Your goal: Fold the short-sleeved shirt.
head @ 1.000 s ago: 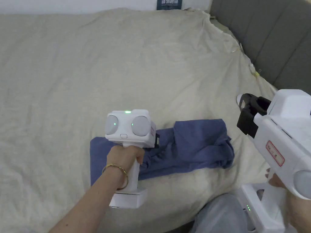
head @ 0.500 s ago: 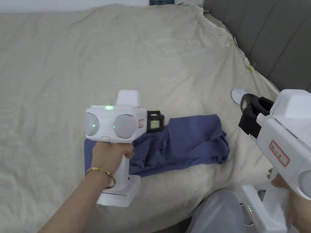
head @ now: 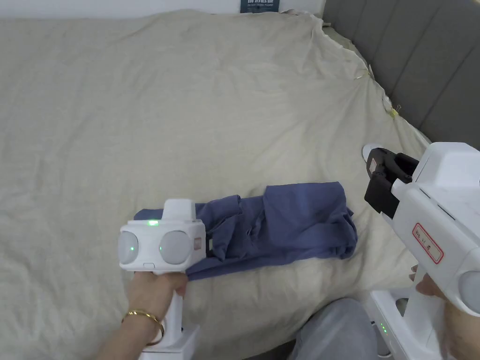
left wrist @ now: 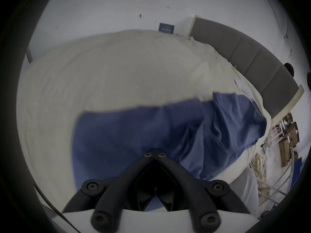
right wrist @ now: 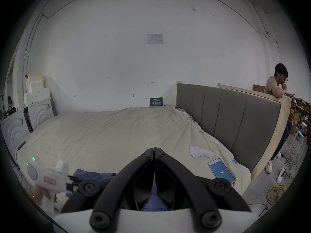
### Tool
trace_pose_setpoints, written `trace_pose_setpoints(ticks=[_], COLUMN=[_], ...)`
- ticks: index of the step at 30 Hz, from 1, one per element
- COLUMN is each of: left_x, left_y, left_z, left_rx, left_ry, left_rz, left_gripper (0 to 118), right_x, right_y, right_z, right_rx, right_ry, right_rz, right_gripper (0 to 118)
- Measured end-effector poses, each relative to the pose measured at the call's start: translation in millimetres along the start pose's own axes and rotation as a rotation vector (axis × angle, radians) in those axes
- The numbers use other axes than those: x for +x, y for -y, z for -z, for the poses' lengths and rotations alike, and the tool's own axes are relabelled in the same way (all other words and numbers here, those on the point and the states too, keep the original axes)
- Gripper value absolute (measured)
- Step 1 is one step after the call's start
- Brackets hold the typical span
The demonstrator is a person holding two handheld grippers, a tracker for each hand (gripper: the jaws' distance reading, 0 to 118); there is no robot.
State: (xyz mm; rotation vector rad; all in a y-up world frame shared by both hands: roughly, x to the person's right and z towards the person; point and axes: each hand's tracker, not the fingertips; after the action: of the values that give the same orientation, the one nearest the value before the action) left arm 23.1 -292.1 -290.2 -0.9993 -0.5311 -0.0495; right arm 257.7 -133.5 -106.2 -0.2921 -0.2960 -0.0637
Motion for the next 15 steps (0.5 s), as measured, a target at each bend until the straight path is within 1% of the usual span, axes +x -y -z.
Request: trace_pose_setpoints(ticks=[2, 4, 8, 11, 13, 15], left_x=[11, 25, 57, 87, 101, 107], left_y=[8, 9, 15, 23, 28, 30], left_z=[3, 1, 0, 8, 13, 15], left_rx=[0.029, 0.076, 0.117, 0.085, 0.075, 0.055], left_ry=[-0.012, -0.038, -0.017, 0.023, 0.034, 0.057], left_rz=[0.015, 0.107, 0.214, 0.323, 0.360, 0.370], left_gripper=[0, 0, 0, 0, 0, 0], right_x=[3, 6, 12, 14, 16, 18], right_y=[3, 6, 10, 11, 10, 8], right_z=[-1, -1, -3, -4, -7, -10], right_rx=[-0.012, -0.020, -0.034, -0.039, -0.041, -0.037], right_ry=[0.002, 0.016, 0.026, 0.038, 0.041, 0.043], right_rz=[0.003, -0.001, 0.010, 0.009, 0.015, 0.028], right_gripper=[0, 0, 0, 0, 0, 0])
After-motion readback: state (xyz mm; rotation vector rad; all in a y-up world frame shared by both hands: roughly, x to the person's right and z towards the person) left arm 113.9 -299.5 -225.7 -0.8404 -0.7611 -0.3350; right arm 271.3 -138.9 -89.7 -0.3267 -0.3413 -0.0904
